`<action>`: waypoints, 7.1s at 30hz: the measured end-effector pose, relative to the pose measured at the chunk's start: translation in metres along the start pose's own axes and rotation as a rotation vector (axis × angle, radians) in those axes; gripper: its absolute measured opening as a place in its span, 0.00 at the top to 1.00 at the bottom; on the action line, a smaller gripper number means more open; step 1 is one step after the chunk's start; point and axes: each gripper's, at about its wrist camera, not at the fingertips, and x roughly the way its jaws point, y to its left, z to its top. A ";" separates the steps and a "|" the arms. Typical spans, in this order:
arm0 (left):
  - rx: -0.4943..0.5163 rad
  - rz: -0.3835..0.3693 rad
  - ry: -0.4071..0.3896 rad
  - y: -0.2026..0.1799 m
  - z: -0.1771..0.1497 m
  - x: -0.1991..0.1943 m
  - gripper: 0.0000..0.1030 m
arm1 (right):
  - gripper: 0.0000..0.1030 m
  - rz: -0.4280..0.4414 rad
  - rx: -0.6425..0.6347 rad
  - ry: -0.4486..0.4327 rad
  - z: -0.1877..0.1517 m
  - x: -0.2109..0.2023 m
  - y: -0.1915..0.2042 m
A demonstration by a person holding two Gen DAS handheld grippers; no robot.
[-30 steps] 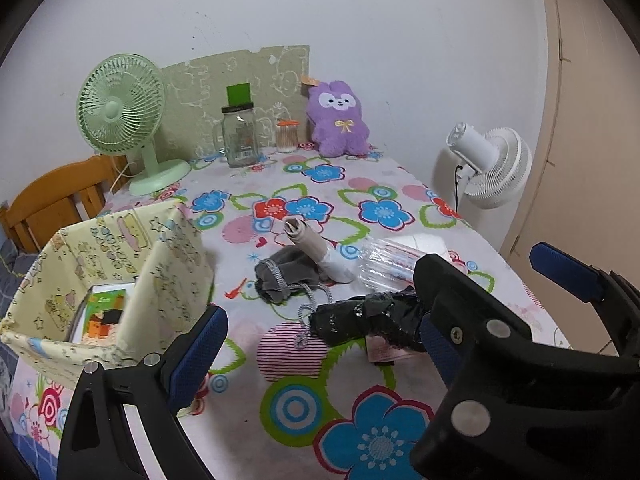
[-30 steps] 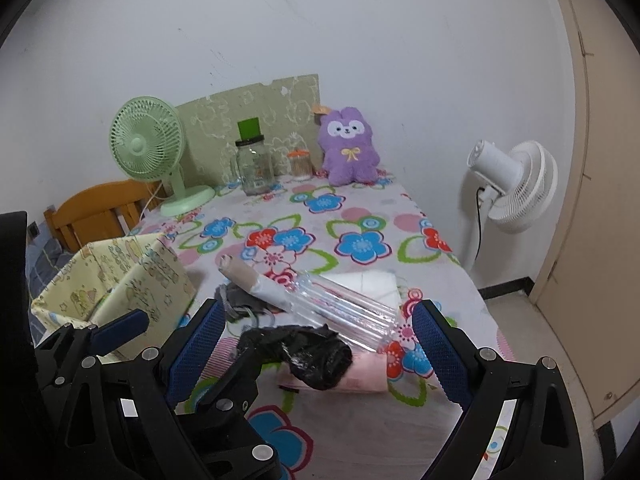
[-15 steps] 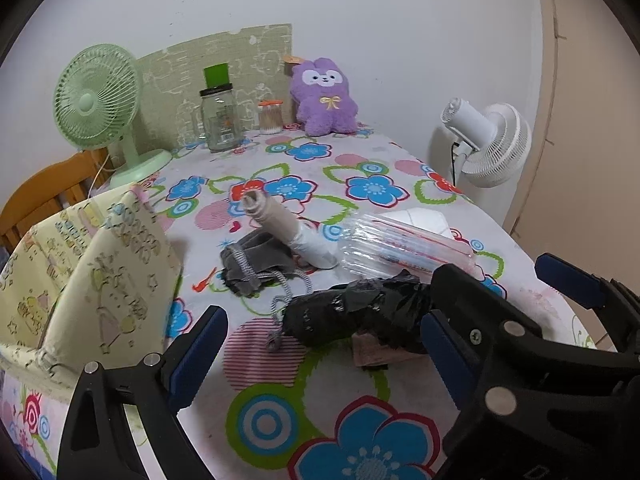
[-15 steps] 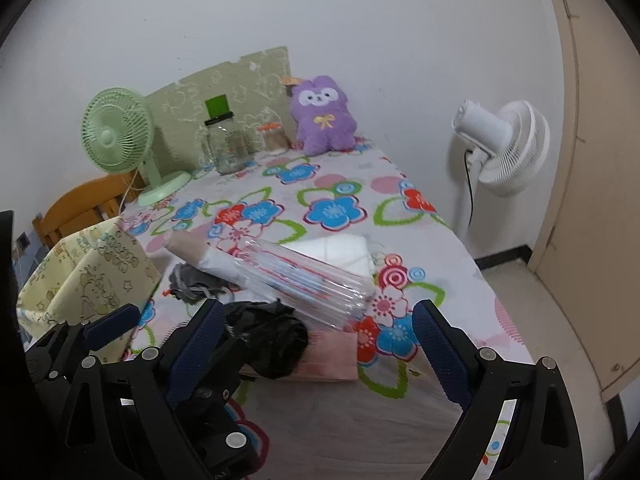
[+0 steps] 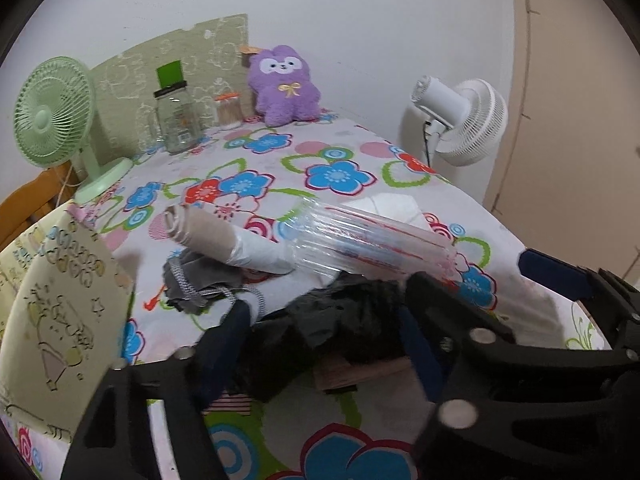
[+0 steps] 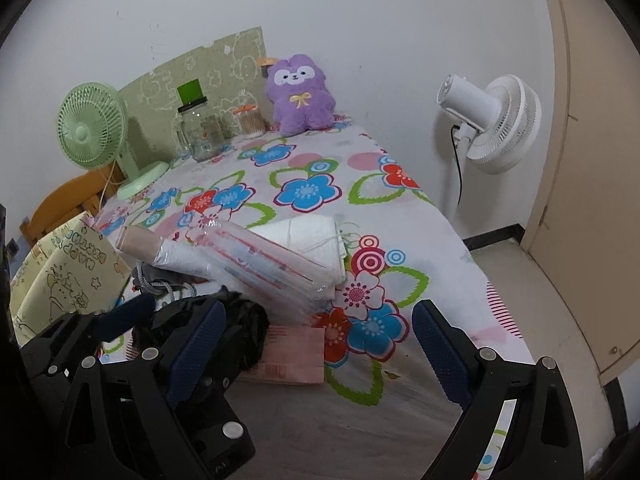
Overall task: Organize soft objects
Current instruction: 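Grasp the black plastic bag with the left tool while the right tool grasps the clear tube bag, then lift and carry the black bag and clear tube bag toward the box, then release the black bag with the left tool while the right tool releases the tube bag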
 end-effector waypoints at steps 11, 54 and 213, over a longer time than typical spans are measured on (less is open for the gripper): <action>0.009 -0.038 0.007 0.007 -0.002 -0.008 0.49 | 0.06 0.012 -0.032 0.010 0.002 0.008 0.014; -0.065 0.064 0.033 0.024 0.004 -0.002 0.50 | 0.69 0.040 -0.078 0.074 0.016 0.038 0.034; -0.297 0.270 0.031 0.247 -0.016 -0.080 0.15 | 0.23 0.334 -0.372 0.143 0.043 0.029 0.293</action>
